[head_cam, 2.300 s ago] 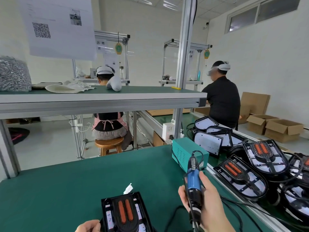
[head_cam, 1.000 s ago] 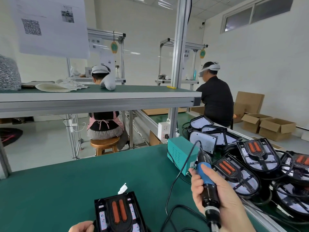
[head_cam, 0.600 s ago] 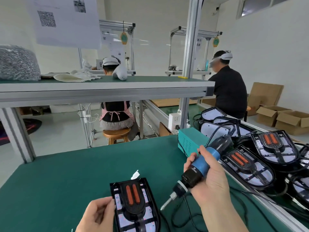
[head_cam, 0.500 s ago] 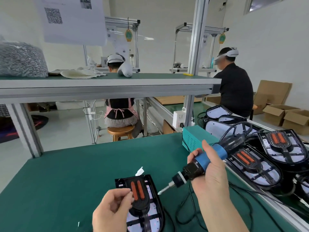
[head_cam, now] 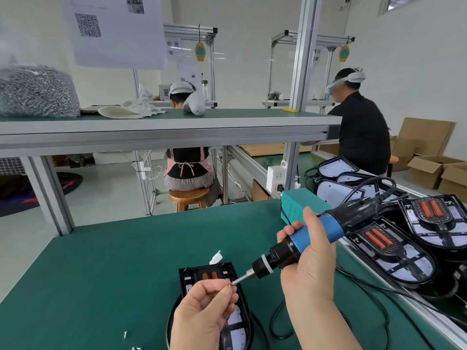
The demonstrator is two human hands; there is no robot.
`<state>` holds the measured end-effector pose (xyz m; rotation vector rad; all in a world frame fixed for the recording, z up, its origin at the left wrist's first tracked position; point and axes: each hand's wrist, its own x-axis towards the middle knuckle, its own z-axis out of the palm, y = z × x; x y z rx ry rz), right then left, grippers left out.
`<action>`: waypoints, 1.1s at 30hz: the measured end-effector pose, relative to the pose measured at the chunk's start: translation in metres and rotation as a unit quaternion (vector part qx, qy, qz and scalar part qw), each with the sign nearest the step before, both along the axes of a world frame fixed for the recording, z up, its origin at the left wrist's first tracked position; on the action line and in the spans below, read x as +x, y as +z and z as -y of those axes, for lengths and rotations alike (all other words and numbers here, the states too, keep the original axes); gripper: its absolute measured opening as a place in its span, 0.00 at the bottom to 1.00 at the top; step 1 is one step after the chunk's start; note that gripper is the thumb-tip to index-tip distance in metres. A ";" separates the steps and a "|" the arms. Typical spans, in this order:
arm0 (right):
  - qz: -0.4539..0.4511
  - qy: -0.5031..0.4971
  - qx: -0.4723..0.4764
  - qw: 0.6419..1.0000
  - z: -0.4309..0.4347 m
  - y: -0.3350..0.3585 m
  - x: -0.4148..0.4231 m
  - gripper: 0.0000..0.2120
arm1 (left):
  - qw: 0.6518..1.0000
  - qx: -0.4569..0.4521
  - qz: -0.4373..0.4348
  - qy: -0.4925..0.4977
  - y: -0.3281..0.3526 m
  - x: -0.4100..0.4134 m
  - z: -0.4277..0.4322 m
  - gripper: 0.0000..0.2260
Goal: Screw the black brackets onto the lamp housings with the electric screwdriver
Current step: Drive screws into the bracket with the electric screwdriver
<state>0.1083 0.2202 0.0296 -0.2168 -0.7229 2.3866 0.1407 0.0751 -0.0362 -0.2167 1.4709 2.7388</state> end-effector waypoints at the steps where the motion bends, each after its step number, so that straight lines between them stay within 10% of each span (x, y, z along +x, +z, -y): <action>1: -0.001 0.000 0.001 1.000 0.000 0.000 0.000 0.13 | 1.000 -0.005 0.000 0.002 0.000 0.000 0.000 0.07; 33: 0.044 -0.023 0.044 0.998 0.010 0.005 -0.033 0.11 | 0.937 -0.334 -0.098 0.029 -0.004 -0.012 0.016 0.12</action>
